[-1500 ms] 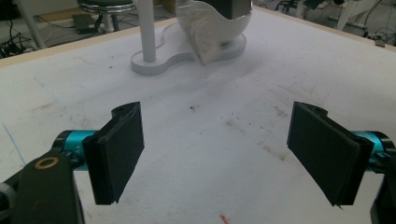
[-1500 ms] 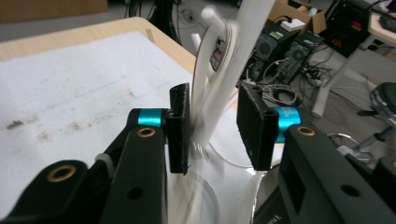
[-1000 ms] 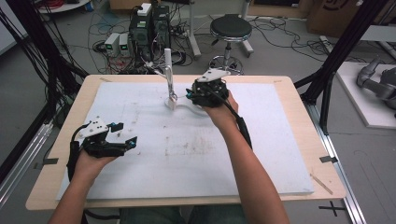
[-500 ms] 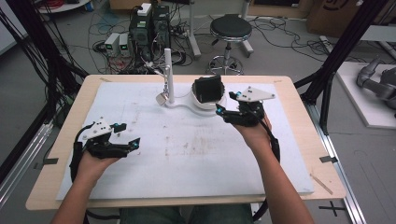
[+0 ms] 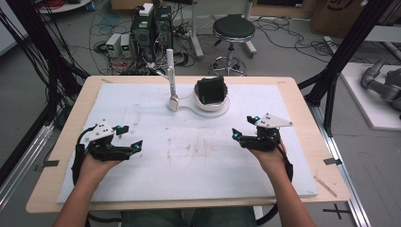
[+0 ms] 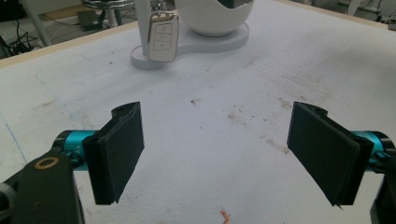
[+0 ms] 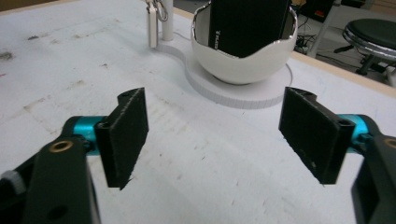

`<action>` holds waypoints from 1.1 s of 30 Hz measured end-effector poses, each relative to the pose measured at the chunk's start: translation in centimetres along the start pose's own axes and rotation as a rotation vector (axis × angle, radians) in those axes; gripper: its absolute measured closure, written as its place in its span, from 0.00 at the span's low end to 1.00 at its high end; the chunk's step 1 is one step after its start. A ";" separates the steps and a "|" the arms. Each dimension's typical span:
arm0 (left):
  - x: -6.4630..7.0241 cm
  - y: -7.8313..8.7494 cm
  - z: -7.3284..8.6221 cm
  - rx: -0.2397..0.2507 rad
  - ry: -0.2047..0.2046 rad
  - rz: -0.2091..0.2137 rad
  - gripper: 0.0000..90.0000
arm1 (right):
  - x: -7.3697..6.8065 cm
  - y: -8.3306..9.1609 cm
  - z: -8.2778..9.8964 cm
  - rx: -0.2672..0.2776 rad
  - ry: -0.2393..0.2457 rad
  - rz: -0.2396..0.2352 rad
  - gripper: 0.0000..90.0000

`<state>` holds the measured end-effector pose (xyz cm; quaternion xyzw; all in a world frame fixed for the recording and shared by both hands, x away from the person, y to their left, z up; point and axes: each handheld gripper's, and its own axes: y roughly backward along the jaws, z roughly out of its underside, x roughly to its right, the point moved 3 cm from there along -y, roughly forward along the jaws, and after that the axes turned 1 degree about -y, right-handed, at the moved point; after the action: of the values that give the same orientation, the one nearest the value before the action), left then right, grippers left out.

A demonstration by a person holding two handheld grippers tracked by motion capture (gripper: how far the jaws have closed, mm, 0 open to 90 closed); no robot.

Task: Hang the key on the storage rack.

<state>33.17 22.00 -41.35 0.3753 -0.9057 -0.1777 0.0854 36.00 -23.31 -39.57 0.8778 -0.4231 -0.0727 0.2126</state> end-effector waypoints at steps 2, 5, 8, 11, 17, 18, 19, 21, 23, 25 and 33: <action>0.1 0.0 0.0 -0.001 0.000 0.000 0.21 | -0.1 0.1 0.7 0.012 -0.013 0.001 0.24; 0.2 -0.2 0.0 0.004 0.000 0.008 0.21 | -0.3 0.2 1.6 0.020 -0.029 -0.011 0.24; 0.3 -0.3 0.0 0.003 -0.004 0.015 0.21 | -0.4 0.2 2.1 0.014 -0.031 -0.020 0.23; 0.5 -0.4 0.0 0.003 -0.003 0.020 0.21 | -0.4 0.5 2.1 0.016 -0.028 -0.019 0.23; 0.5 -0.4 0.0 0.006 -0.003 0.022 0.21 | -0.1 1.0 2.1 0.036 -0.039 -0.006 0.23; 0.5 -0.4 0.0 0.009 0.000 0.023 0.21 | -0.1 1.1 2.1 0.034 -0.041 -0.005 0.23; 0.4 -0.3 0.0 0.012 0.000 0.025 0.21 | 0.0 1.1 2.2 0.037 -0.040 -0.005 0.23; 0.4 -0.3 0.0 0.014 0.004 0.023 0.21 | 0.1 1.2 2.2 0.039 -0.044 0.002 0.23; 0.4 -0.3 0.0 0.013 0.006 0.024 0.21 | 0.3 1.2 2.3 0.038 -0.047 0.006 0.23; 0.4 -0.3 0.0 0.013 0.007 0.024 0.21 | 0.3 1.2 2.3 0.036 -0.051 0.006 0.23; 0.3 -0.3 0.0 0.014 0.008 0.023 0.21 | 0.3 1.2 2.3 0.035 -0.053 0.007 0.23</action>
<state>33.11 21.57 -41.45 0.3662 -0.9109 -0.1687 0.0881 34.59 -24.95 -41.12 0.8776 -0.4330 -0.0877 0.1861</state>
